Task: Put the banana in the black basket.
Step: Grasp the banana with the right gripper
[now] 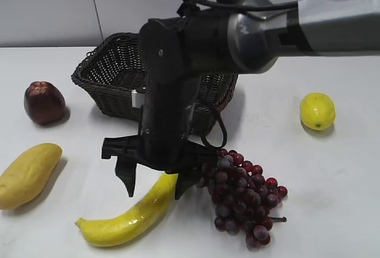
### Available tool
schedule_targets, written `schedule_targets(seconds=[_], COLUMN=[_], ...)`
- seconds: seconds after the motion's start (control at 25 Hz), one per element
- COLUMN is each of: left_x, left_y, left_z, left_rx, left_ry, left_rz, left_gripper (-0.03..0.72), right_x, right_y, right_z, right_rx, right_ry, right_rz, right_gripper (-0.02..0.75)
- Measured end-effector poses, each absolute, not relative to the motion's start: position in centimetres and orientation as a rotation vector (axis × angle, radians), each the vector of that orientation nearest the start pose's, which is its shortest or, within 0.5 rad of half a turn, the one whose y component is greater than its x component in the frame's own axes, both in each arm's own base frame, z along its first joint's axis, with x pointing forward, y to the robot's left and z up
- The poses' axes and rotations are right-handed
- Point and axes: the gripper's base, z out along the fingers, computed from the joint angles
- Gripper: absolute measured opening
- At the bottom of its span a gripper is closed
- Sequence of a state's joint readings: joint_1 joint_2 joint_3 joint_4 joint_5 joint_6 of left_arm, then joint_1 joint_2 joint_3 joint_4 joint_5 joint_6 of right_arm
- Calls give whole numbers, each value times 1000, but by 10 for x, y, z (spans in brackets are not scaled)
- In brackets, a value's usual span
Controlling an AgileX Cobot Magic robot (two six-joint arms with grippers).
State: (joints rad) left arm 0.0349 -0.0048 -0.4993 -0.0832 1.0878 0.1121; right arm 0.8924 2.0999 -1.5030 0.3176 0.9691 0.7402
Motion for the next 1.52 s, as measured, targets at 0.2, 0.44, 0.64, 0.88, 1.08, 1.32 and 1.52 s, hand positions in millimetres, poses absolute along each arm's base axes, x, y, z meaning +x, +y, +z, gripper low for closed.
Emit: schedule_targets(seconds=[0.2,0.44,0.64,0.88,1.08,1.32,1.52], left_x=[-7,-7,-7,-7,-7,-7,-7], left_y=[-7,-7,-7,-7,-7,-7,-7], left_z=[275,275,275,275,275,275,275], left_rx=[85,85,85,85,85,85,85], left_ry=[2063,2063,2063,2063,2063,2063,2063], left_rz=[-9,-9,-9,-9,-9,-9,-9], left_gripper=[239,239,239,239,239,239,239], right_x=[242,234,230,233,234,233,233], right_y=[342,358,359,359,359,359,359], right_z=[141,135,124,123,117,107,107], right_rx=[46,22,0,2,11,30,30], right_ry=[3266,3189,3199,3173,3172,3195,3195], right_rz=[379,431,369,358,334,312,313], right_gripper=[587,587,587,587,587,565,359])
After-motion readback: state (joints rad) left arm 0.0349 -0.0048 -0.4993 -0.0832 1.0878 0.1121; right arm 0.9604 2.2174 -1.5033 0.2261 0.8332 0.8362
